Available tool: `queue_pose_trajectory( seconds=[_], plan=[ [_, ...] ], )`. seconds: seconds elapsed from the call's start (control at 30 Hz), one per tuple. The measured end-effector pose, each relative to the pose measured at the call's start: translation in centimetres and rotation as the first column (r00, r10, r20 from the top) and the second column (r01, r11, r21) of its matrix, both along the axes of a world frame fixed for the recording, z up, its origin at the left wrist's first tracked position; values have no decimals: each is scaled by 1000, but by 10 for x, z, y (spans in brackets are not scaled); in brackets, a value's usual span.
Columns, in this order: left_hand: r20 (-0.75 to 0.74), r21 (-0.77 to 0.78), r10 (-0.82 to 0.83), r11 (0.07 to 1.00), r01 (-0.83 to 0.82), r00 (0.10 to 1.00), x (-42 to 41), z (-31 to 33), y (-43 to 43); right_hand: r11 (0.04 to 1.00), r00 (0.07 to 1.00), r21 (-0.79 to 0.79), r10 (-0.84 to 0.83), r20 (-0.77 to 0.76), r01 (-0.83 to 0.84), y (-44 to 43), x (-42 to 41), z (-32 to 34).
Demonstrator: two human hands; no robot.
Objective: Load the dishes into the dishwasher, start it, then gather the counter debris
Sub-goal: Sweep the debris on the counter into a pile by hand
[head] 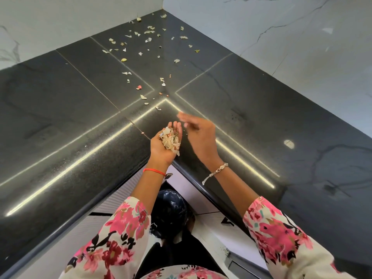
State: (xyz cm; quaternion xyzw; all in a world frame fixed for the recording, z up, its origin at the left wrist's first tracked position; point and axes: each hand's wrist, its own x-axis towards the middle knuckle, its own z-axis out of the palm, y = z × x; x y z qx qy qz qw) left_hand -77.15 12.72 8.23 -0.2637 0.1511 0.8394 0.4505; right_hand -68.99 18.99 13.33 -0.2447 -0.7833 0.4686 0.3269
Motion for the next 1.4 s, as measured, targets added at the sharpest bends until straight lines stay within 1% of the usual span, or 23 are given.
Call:
queue_pose_trajectory(
  seconds=[0.07, 0.13, 0.17, 0.2, 0.23, 0.3, 0.37, 0.4, 0.43, 0.5, 0.57, 0.63, 0.67, 0.73, 0.83, 0.9, 0.97, 1.0, 1.03, 1.1, 1.27, 1.33, 1.4],
  plan=[
    [24, 8, 1, 1000, -1, 1000, 1, 1, -7, 994, 991, -8, -104, 85, 105, 17, 8, -11],
    [-3, 9, -20, 1000, 20, 1000, 5, 2, -17, 998, 957, 35, -68, 281, 61, 33, 20, -34],
    [-11, 17, -35, 999, 35, 999, 8, 3, -23, 996, 909, 83, -20, 417, -16, 37, 26, -47],
    [-10, 20, -51, 998, 51, 999, 10, 3, -29, 985, 833, 139, 11, 552, -104, 37, 31, -61],
    [0, 29, -67, 997, 67, 998, 13, 1, -35, 963, 758, 209, -6, 652, -172, 34, 34, -72],
    [13, 18, -96, 995, 96, 995, 18, -5, -48, 904, 673, 356, -112, 731, -237, 20, 34, -85],
    [21, 23, -111, 994, 110, 994, 23, -14, -63, 862, 650, 420, -148, 746, -285, 0, 29, -87],
    [10, 36, -115, 993, 115, 993, 25, -21, -70, 852, 659, 412, -110, 744, -323, -7, 26, -86],
    [1, 64, -133, 989, 133, 991, 28, -28, -75, 851, 677, 383, -44, 735, -360, -10, 23, -84],
    [-5, 42, -161, 986, 161, 987, 31, -39, -83, 870, 725, 288, 109, 680, -400, -3, 13, -79],
    [-6, -48, -213, 976, 213, 977, 34, -46, -86, 897, 755, 241, 140, 641, -371, 14, 1, -73],
    [63, -180, -220, 957, 228, 974, 36, -53, -85, 885, 708, 257, 109, 698, -389, 29, -10, -71],
    [95, -244, -217, 941, 234, 971, 35, -63, -84, 855, 675, 285, 97, 732, -433, 33, -13, -72],
    [135, -254, -217, 935, 246, 967, 35, -73, -83, 778, 637, 339, 99, 764, -528, 32, -14, -77],
    [110, -245, -236, 935, 256, 966, 36, -81, -77, 658, 606, 362, 181, 775, -660, 27, -3, -79],
    [101, -240, -239, 936, 257, 966, 33, -85, -73, 610, 592, 320, 313, 743, -725, 26, 10, -75],
    [76, -185, -228, 953, 238, 971, 32, -87, -68, 661, 600, 194, 467, 650, -725, 26, 20, -68],
    [64, -175, -226, 956, 234, 972, 30, -87, -67, 686, 616, 147, 511, 599, -713, 26, 20, -65],
    [51, -148, -223, 962, 229, 973, 29, -88, -65, 697, 630, 137, 524, 573, -704, 25, 16, -62],
    [29, -130, -224, 965, 226, 974, 25, -89, -64, 665, 614, 166, 525, 590, -729, 22, -5, -59],
    [9, -137, -235, 963, 234, 972, 21, -89, -61, 464, 516, 289, 495, 699, -837, 8, -71, -65],
    [2, -118, -238, 965, 236, 971, 22, -90, -60, 410, 494, 310, 493, 716, -858, 7, -78, -69],
    [1, -114, -241, 964, 239, 971, 23, -90, -60, 415, 491, 294, 533, 688, -861, 11, -69, -69]
  ],
)
